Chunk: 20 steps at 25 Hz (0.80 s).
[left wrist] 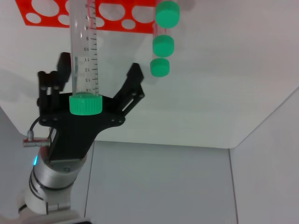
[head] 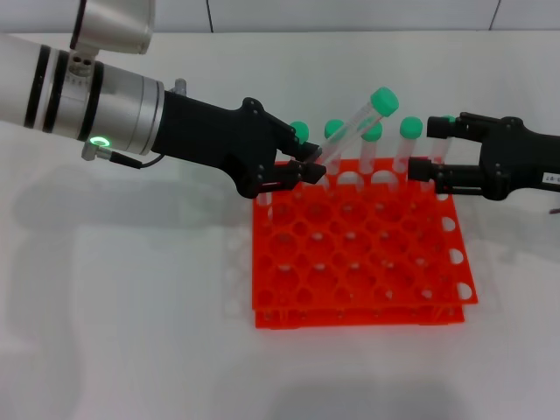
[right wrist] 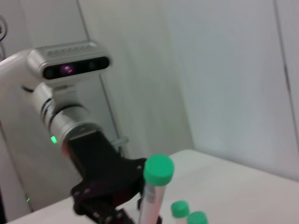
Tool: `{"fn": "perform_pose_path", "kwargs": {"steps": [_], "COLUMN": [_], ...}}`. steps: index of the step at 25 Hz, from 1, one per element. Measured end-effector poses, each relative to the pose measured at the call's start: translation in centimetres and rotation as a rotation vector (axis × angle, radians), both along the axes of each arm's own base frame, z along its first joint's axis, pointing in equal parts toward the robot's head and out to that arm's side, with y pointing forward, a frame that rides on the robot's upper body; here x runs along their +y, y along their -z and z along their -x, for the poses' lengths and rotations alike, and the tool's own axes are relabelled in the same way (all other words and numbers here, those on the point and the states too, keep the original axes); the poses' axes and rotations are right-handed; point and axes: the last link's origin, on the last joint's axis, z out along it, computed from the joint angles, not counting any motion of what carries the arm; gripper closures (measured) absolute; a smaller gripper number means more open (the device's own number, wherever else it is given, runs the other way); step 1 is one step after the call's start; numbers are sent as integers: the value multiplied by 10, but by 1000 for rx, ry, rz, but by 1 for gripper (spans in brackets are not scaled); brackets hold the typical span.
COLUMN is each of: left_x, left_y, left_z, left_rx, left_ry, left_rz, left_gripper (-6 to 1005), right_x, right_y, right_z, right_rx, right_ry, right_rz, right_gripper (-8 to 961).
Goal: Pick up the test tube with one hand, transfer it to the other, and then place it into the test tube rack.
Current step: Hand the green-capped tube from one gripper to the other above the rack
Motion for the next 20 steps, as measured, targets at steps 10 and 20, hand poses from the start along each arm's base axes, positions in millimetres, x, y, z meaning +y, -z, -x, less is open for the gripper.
{"fn": "perform_pose_path", "kwargs": {"steps": [10, 20], "left_x": [3, 5], "left_y": [1, 1], "left_z": [0, -1], "left_rx": [8, 12], "left_ry": [-14, -13], "left_rz": [-14, -26], "left_gripper": [757, 753], "right_x": [1, -2], "right_y": [7, 16], "right_z": [0, 6], "right_rx": [81, 165], "right_ry": [29, 46], "right_rz": [-45, -17], "right_gripper": [114, 114]}}
